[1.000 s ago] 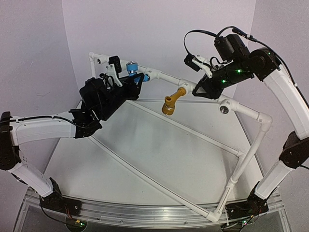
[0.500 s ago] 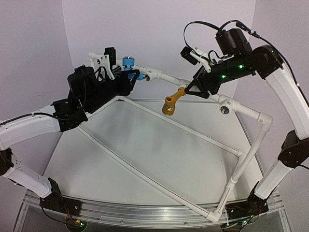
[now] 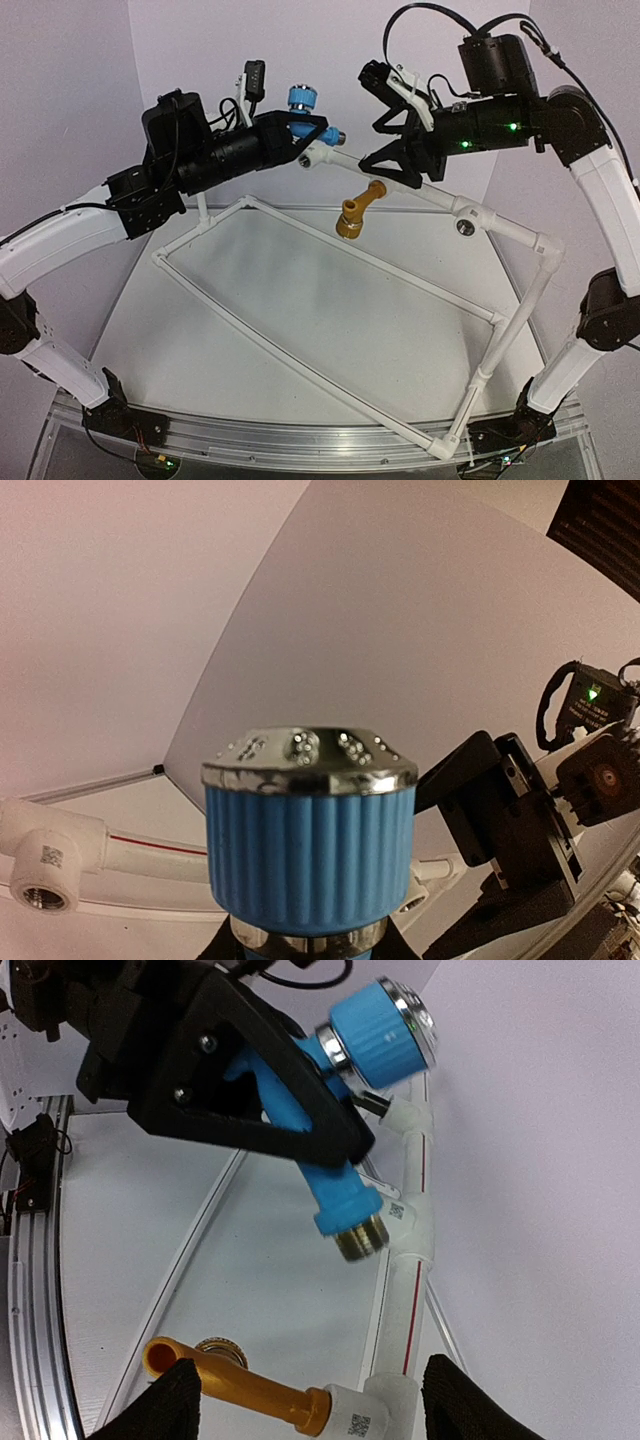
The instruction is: Install the water faucets
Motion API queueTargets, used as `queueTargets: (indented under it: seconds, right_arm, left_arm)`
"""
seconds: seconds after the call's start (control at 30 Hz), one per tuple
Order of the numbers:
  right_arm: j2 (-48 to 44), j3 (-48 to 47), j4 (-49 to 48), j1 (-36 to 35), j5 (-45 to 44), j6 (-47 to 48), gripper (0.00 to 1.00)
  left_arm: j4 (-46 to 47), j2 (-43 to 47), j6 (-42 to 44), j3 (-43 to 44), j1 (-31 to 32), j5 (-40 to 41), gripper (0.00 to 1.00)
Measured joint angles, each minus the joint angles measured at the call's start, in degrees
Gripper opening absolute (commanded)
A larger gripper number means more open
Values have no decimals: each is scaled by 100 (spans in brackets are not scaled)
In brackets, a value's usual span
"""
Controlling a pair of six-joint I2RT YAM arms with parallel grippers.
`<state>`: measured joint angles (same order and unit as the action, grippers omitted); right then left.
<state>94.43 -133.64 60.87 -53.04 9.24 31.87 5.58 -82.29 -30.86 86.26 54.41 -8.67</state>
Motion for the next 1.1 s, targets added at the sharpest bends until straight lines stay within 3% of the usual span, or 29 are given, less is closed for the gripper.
queueTargets:
  seconds: [0.4,0.7,0.8,0.97,1.1]
  right_arm:
    - [115,294,-245,-150,-369,595,56]
    - [157,382,-312,-163,-475,820,33]
    - [157,383,-312,-166,-479,869,20]
    - [155,446,-287,-166,-499,1035,3]
    - [147,573,-311,-166,-518,1097,0]
  left_arm:
    - [-1,-169,-598,9,118,-710,0]
    - [134,-178,-673,11,131,-869,0]
    - [129,-191,-673,41,131,-875,0]
    - [-30,-213,-668,119,113,-912,10]
    - [-229,-235,-636,163,101,-907,18]
